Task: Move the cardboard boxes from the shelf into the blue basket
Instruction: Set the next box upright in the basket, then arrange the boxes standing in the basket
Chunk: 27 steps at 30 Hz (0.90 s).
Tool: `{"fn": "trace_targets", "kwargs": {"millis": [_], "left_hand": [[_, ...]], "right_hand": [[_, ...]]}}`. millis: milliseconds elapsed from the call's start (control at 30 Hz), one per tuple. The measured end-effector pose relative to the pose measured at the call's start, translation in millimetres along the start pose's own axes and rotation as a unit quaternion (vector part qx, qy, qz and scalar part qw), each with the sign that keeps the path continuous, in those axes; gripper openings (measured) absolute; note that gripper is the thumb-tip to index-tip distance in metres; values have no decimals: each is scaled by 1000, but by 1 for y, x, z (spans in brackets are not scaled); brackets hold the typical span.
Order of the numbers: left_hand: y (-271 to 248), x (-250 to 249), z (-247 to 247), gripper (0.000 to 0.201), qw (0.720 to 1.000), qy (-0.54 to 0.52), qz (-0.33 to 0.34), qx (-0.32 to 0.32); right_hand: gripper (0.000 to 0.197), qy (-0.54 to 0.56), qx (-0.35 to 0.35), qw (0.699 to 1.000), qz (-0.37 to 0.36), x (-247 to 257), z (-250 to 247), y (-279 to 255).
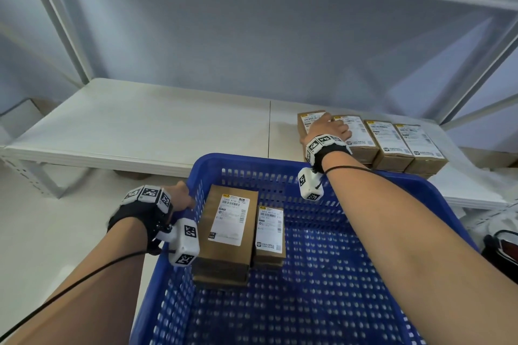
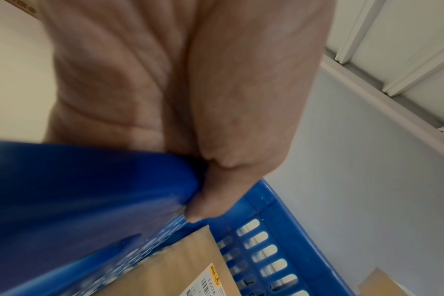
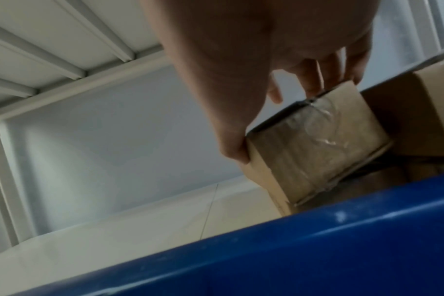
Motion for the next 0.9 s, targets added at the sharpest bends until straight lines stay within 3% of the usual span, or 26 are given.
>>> {"fn": "trace_targets", "kwargs": {"millis": [267,400,533,633,767,900], "left_hand": [[10,8,5,49,998,-58,-17,6],[19,10,6,49,997,-81,-14,-1],[20,9,9,46,996,-82,-14,17],[5,0,2,21,999,-41,-9,9],[-5,-5,-1,43,1000,-6,-10,2],[-1,-5,0,39,1000,-2,-3,2]], "right_hand": [[122,144,-30,989,-19,2,-20,-22],[104,132,1,989,-59,1,-23,-57],[104,97,50,990,-94,-12,-12,-92],[97,56,154,978,-126,-20,8,-117],[79,-33,259,954,-148,-32,22,-144],[43,-99,332,928,-134,-57,45,-156]]}}
Point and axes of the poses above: each hand's wrist, its own y-axis towards the middle knuckle, its own z-axis out of the palm, x = y × z, the point moved 7 cm from there along y, towards the middle knuckle, and after that the axes turned 2 degrees about y, right-handed, at the moved point
